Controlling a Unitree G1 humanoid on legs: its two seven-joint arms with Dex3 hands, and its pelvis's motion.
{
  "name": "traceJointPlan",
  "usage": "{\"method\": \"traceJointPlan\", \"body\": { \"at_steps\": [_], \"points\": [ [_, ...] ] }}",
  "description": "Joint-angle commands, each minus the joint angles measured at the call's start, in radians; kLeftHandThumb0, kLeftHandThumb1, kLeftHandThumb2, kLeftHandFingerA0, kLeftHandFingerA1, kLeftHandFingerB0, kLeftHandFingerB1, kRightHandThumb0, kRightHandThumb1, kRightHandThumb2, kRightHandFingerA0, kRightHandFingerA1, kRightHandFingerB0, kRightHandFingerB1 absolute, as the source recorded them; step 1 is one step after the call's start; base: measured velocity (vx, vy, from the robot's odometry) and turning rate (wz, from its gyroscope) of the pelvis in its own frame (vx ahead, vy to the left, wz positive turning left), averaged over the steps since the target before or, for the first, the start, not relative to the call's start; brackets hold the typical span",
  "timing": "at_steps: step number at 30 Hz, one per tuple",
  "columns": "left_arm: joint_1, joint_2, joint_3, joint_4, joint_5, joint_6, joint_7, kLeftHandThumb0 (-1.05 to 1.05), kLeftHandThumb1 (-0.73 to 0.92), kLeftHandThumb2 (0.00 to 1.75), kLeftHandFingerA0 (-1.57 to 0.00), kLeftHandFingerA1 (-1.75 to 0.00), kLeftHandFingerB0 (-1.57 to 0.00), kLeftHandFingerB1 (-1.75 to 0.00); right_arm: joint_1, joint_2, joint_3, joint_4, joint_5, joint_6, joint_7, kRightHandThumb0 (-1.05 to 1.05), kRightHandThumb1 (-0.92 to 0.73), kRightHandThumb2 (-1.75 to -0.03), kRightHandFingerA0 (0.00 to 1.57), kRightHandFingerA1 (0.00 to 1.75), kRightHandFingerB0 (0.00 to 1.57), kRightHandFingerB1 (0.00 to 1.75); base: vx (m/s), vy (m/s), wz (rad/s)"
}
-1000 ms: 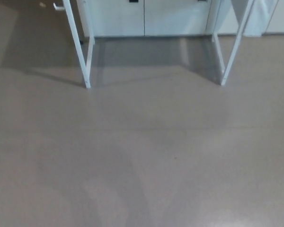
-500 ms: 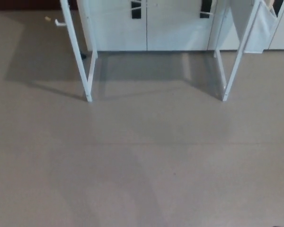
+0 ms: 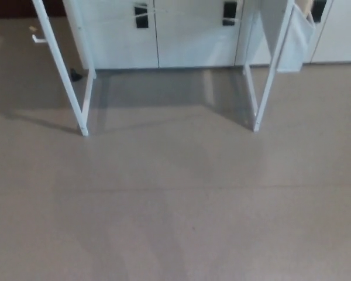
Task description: The robot walks towards a desk on which an eraser is kept on the left hand side and a container is kept on the right hand side. The robot picks up the eraser using its left hand and places it in the container.
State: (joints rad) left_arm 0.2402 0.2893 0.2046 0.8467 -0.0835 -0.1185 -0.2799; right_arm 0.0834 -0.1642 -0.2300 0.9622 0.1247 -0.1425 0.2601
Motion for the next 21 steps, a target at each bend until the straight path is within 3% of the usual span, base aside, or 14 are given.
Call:
{"method": "traceJointPlan", "body": {
  "at_steps": [1,9,11,14,15,17,21],
  "points": [
    [0.009,0.020,-0.001,-0.012,0.010,-0.026,0.010,-0.31,0.56,0.57,-0.49,-0.44,-0.36,-0.33,0.007,-0.011,0.001,-0.001,-0.002,-0.032,-0.006,-0.13,-0.43,-0.52,0.63,0.66,0.51,0.55,0.27,0.038,0.19],
    [-0.007,0.030,0.000,0.027,0.003,-0.052,-0.008,-0.37,0.59,0.59,-0.49,-0.46,-0.35,-0.33,0.002,-0.006,0.001,0.010,0.003,-0.040,0.000,-0.13,-0.43,-0.52,0.62,0.68,0.50,0.57,0.17,-0.157,0.04],
    [-0.003,0.030,-0.001,0.009,0.002,-0.041,-0.005,-0.37,0.60,0.59,-0.55,-0.47,-0.34,-0.33,0.007,-0.005,0.001,0.008,0.002,-0.048,-0.002,-0.13,-0.42,-0.52,0.62,0.68,0.51,0.57,0.24,-0.347,0.16],
    [-0.002,0.033,-0.002,0.009,0.004,-0.038,-0.008,-0.37,0.61,0.60,-0.51,-0.46,-0.33,-0.33,0.015,-0.003,0.001,0.014,-0.001,-0.062,-0.005,-0.14,-0.43,-0.52,0.66,0.68,0.51,0.57,0.33,-0.162,0.24],
    [-0.001,0.032,-0.002,0.008,0.003,-0.035,-0.008,-0.37,0.61,0.59,-0.52,-0.46,-0.34,-0.33,0.017,-0.002,0.001,0.014,-0.002,-0.063,-0.009,-0.19,-0.39,-0.61,0.69,0.73,0.50,0.61,0.26,-0.250,0.21],
    [0.003,0.030,0.002,-0.009,-0.004,-0.018,-0.010,-0.36,0.60,0.58,-0.53,-0.46,-0.33,-0.32,0.014,-0.001,0.000,0.020,-0.002,-0.065,-0.010,-0.14,-0.43,-0.52,0.64,0.68,0.51,0.58,0.23,-0.253,-0.01],
    [0.004,0.026,0.013,-0.015,-0.020,-0.008,-0.024,-0.37,0.60,0.58,-0.51,-0.47,-0.31,-0.32,0.013,-0.002,0.008,0.024,-0.011,-0.064,-0.020,-0.15,-0.42,-0.52,0.65,0.68,0.52,0.57,0.23,-0.173,-0.06]
  ]
}}
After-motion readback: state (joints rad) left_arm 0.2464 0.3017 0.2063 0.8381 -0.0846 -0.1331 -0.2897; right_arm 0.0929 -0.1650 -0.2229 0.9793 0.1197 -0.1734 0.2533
